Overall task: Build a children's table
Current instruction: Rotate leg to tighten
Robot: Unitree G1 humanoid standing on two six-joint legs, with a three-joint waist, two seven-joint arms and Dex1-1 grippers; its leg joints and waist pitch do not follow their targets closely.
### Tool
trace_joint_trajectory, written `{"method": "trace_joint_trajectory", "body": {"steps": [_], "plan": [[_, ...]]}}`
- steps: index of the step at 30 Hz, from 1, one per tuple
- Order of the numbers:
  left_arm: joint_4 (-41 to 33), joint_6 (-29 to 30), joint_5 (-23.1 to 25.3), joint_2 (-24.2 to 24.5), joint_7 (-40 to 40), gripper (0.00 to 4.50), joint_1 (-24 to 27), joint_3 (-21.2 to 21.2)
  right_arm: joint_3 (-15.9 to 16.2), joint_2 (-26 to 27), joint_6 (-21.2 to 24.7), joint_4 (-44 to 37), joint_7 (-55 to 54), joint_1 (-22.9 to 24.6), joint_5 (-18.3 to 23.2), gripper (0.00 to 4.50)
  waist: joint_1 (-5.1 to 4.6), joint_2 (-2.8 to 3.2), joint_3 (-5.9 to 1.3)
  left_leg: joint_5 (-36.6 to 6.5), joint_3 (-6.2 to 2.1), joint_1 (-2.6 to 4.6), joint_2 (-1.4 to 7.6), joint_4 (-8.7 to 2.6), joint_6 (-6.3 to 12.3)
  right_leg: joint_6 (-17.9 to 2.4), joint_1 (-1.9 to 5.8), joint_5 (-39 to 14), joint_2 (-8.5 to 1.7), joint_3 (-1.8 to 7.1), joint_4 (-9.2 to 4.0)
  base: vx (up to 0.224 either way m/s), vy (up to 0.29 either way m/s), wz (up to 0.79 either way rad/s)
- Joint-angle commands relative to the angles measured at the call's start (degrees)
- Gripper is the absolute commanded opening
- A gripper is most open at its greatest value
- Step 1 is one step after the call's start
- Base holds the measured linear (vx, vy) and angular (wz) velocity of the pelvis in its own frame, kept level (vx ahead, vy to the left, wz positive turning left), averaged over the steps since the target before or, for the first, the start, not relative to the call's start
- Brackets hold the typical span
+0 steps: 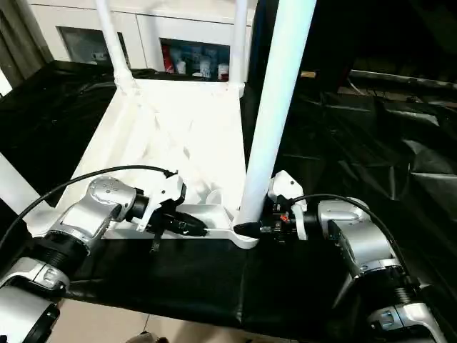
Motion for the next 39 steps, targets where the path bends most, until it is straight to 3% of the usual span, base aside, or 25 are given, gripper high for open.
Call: {"method": "trace_joint_trajectory", "body": {"steps": [1,3,6,8,9,12,13,15,16,19,20,22,26,27,28,30,31,34,35,37,39], "plan": [[0.93,-0.06,0.98,-1.34,1.96,0.0,-0.17,-1.21,-0.8,1.66,1.11,-0.71,-2.77,0.6,0.85,2.06,0.03,-0.45,-3.21,-11.15,-0.67,0.82,2.4,-3.63,3.4,-14.39,2.74,-9.51,-2.92,2.12,-2.94,0.0,0.0,0.0],[2.15,-0.06,1.59,-2.76,5.74,0.0,-0.77,-0.59,-1.61,3.84,1.24,0.83,-7.73,0.84,-0.27,2.04,-0.09,-0.5,-3.07,-12.44,-0.74,0.86,2.33,-3.75,2.88,-13.7,2.62,-11.99,-2.98,2.1,-3.3,0.0,0.0,0.0],[4.59,0.8,2.98,-6.19,13.42,0.0,-1.86,0.07,-4.35,9.36,1.23,6.11,-20.87,0.51,-2.53,2.02,-1.08,-0.38,-2.69,-17.46,-1.15,1.15,2.12,-4.21,-0.06,-11.2,2.07,-20.88,-3.08,2.04,-4.32,0.0,0.0,0.0],[6.7,2.2,3.5,-9.95,19.39,0.0,-3.04,0.63,-6.7,13.8,2.07,8.18,-29.73,0.58,-2.6,2.0,-1.71,-0.73,-2.67,-19.32,-1.57,0.84,2.04,-4.43,-0.83,-9.54,2.32,-23.96,-3.04,1.83,-4.53,0.0,0.0,0.0],[6.7,2.2,3.5,-9.95,19.39,0.0,-3.04,0.63,-6.7,13.8,2.07,8.18,-29.73,0.58,-2.6,1.99,-2.01,-0.54,-2.64,-20.26,-1.57,1.11,2.0,-4.44,-1.11,-9.11,1.92,-24.7,-3.04,1.88,-4.8,0.0,0.0,0.0],[8.07,3.01,3.91,-12.53,23.34,0.0,-3.92,0.88,-7.99,16.69,2.66,8.87,-35.32,0.66,-2.68,1.98,-2.57,-0.68,-2.63,-22.19,-1.69,1.18,1.82,-4.38,-0.71,-8.04,1.81,-26.69,-2.95,1.76,-5.32,0.0,0.0,0.0],[9.91,2.93,4.51,-15.1,28.0,0.0,-5.02,1.12,-9.16,20.01,2.61,10.03,-43.04,0.31,-3.91,1.98,-2.59,-0.57,-2.62,-22.13,-1.68,1.17,1.81,-4.36,-0.63,-7.84,1.75,-26.91,-2.96,1.81,-5.39,0.0,0.0,0.0],[11.53,2.71,5.02,-17.56,31.71,0.0,-5.95,1.45,-8.81,23.05,1.83,10.73,-48.49,0.22,-6.18,1.98,-2.86,-0.43,-2.47,-23.11,-1.61,1.43,1.64,-4.32,-1.19,-7.3,1.13,-28.33,-2.76,1.77,-5.72,0.0,0.0,0.0],[11.73,2.59,5.19,-18.2,32.13,0.0,-6.1,1.34,-8.77,24.37,1.66,10.39,-49.14,0.37,-6.12,1.98,-2.89,-0.33,-2.45,-24.1,-1.88,1.38,1.51,-4.42,-1.11,-5.84,1.37,-31.12,-2.88,1.53,-6.05,0.0,0.0,0.0],[12.38,2.02,5.59,-18.83,32.04,0.0,-6.4,1.37,-9.13,26.07,0.49,10.13,-49.43,0.27,-5.73,1.98,-2.98,-0.24,-2.41,-25.41,-2.0,1.49,1.52,-4.48,-0.63,-4.8,1.11,-32.53,-2.84,1.46,-6.42,0.0,0.0,0.0],[12.56,1.77,5.65,-18.82,31.84,0.0,-6.47,1.39,-9.16,26.13,-0.14,10.14,-49.27,0.12,-5.51,2.32,-3.02,-0.3,-2.51,-25.64,-2.02,1.46,1.53,-4.49,-0.52,-4.66,1.13,-32.18,-2.84,1.45,-6.45,0.0,0.0,0.0],[12.02,1.29,5.43,-17.84,29.32,0.0,-6.05,1.06,-9.15,24.88,-0.56,9.65,-46.69,-0.39,-4.43,2.65,-3.03,-0.36,-2.48,-25.9,-2.03,1.32,1.59,-4.63,-0.3,-4.92,1.15,-31.25,-2.78,1.47,-6.36,0.0,0.0,0.0],[11.52,0.25,4.95,-16.03,25.48,0.0,-5.35,0.82,-7.82,21.87,-1.01,8.1,-40.74,-0.72,-4.79,2.87,-2.95,-0.33,-2.66,-24.34,-1.9,1.01,1.8,-4.7,0.15,-6.44,1.42,-26.77,-2.84,1.78,-5.85,0.0,0.0,0.0],[11.18,0.16,4.81,-15.38,24.12,0.0,-5.05,0.6,-7.08,20.72,-0.89,7.37,-38.35,-0.64,-4.71,2.87,-2.94,-0.64,-2.68,-23.98,-1.82,0.93,1.8,-4.67,0.35,-6.78,1.5,-25.97,-2.8,1.81,-5.75,0.0,0.0,0.0],[10.74,0.11,4.68,-14.52,22.44,0.0,-4.71,0.35,-6.11,19.27,-0.87,6.42,-35.34,-0.44,-4.64,2.87,-2.87,-0.53,-2.82,-21.67,-1.7,0.53,1.85,-4.63,1.0,-7.97,1.94,-22.64,-2.92,1.97,-5.24,0.0,0.0,0.0],[10.48,0.11,4.62,-13.98,21.43,0.0,-4.51,0.2,-5.52,18.35,-0.84,5.83,-33.47,-0.31,-4.6,2.87,-2.79,-0.56,-2.93,-20.24,-1.62,0.4,1.89,-4.48,1.44,-8.85,2.18,-20.22,-2.92,2.03,-4.9,0.0,0.0,0.0],[9.19,-0.19,4.33,-11.68,17.0,0.0,-3.65,-0.48,-3.28,14.48,-1.98,3.97,-26.83,0.29,-4.93,2.87,-2.73,-0.5,-3.07,-18.56,-1.55,0.36,1.95,-4.39,1.91,-10.08,2.35,-17.22,-2.95,2.06,-4.53,0.053,-0.014,0.03],[8.14,-0.23,4.06,-9.89,13.39,0.0,-3.01,-0.98,-2.57,12.03,-2.65,2.95,-22.59,0.54,-4.71,2.87,-2.42,-0.58,-3.44,-13.0,-1.0,0.37,1.89,-3.74,4.52,-13.41,2.74,-8.46,-2.91,2.17,-3.61,0.035,-0.012,0.03],[6.92,-0.21,3.64,-7.87,9.41,0.0,-2.29,-1.53,-2.65,9.82,-2.39,2.07,-18.21,0.48,-3.63,2.87,-2.28,-0.89,-3.5,-12.08,-0.93,0.34,1.91,-3.69,4.91,-13.74,2.89,-7.63,-2.96,2.13,-3.5,0.0,0.0,0.0],[5.28,-0.89,3.15,-5.51,4.64,0.0,-1.32,-2.22,-2.56,7.25,-2.09,1.11,-13.21,0.37,-2.44,2.87,-1.78,-0.58,-3.44,-10.34,-0.9,0.45,2.16,-3.65,6.27,-14.95,2.99,-5.0,-2.95,2.13,-3.06,0.0,0.0,0.0],[4.42,-1.3,2.7,-4.42,2.46,0.0,-0.77,-2.41,-2.31,5.99,-2.28,0.93,-11.33,0.21,-2.4,2.87,-1.42,-0.27,-3.38,-10.01,-0.76,0.67,2.42,-3.69,6.31,-15.56,2.82,-4.62,-2.76,1.96,-2.94,0.0,0.0,0.0]]}}
